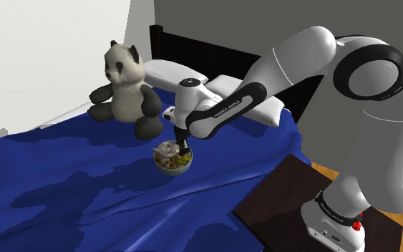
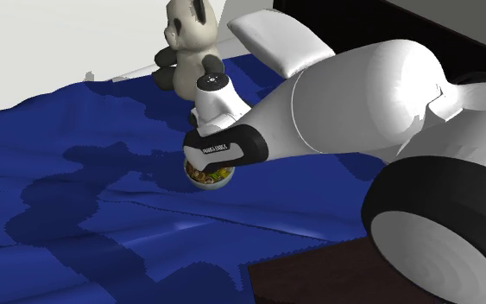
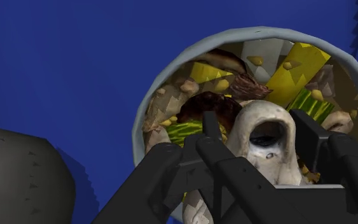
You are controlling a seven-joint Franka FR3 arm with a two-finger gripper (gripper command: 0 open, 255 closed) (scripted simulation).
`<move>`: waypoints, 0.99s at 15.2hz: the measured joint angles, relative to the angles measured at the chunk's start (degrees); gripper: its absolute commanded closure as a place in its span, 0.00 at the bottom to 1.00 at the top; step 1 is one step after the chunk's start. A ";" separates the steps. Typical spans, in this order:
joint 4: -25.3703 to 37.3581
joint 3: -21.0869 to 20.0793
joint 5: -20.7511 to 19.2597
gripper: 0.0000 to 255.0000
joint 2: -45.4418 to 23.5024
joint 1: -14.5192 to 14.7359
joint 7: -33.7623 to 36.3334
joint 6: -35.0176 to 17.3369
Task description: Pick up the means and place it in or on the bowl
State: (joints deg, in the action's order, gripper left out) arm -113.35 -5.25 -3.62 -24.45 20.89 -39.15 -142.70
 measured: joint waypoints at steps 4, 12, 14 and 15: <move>-0.52 0.03 0.04 0.00 0.05 -0.12 -0.12 -0.13; -0.24 -0.38 0.70 0.00 4.69 -0.32 -0.44 4.79; -0.14 -0.40 0.77 0.00 5.01 -0.36 -0.51 5.25; -0.14 -0.41 0.78 0.00 5.07 -0.37 -0.53 5.32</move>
State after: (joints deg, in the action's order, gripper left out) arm -113.49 -5.65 -2.84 -19.38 20.52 -39.67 -137.38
